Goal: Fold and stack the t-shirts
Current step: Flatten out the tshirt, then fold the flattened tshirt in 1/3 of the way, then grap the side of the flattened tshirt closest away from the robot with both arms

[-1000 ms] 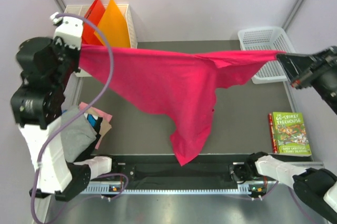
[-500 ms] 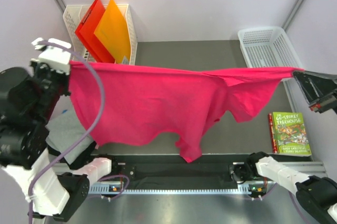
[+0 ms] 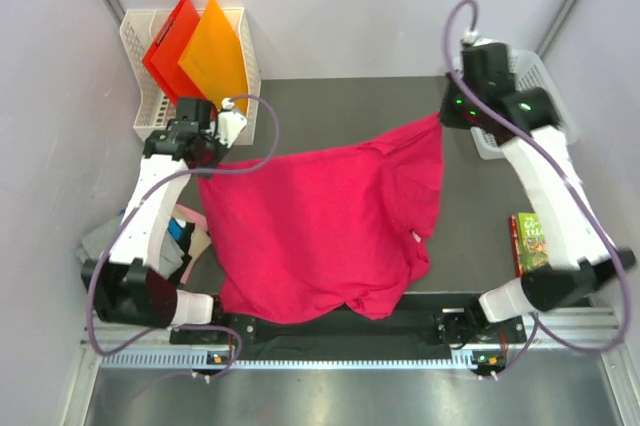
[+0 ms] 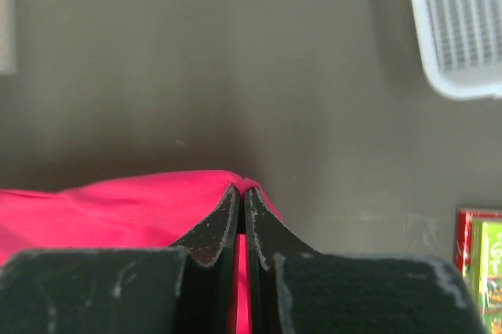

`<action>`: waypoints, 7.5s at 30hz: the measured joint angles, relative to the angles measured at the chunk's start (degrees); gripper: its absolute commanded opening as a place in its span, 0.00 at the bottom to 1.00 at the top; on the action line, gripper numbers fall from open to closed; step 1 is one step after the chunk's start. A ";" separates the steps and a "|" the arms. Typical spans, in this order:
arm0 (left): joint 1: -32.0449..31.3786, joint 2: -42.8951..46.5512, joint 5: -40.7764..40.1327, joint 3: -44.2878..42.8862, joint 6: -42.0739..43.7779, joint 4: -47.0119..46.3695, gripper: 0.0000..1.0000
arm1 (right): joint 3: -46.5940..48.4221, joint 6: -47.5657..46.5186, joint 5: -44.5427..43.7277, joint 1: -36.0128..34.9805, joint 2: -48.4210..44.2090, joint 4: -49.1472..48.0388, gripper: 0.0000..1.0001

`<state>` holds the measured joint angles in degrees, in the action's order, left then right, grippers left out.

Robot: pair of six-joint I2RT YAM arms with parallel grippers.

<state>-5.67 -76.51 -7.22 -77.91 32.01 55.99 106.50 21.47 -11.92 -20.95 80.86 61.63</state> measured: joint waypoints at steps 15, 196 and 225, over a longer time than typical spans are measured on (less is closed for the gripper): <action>-0.11 -36.54 -11.52 -17.51 6.34 -16.70 0.00 | 4.09 0.02 1.68 8.22 26.77 -1.92 0.00; -5.77 -2.71 -1.70 25.62 -3.45 -0.59 0.96 | -44.89 7.89 10.64 -18.84 -3.34 -1.14 0.50; -5.77 -7.41 -3.21 29.86 -6.56 -13.57 0.92 | -66.79 22.25 17.29 -26.58 -2.27 -21.33 0.50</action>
<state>-11.44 -83.92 -10.44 -48.05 25.45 42.41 39.70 43.72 5.37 -47.53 78.59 40.29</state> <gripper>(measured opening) 0.926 0.498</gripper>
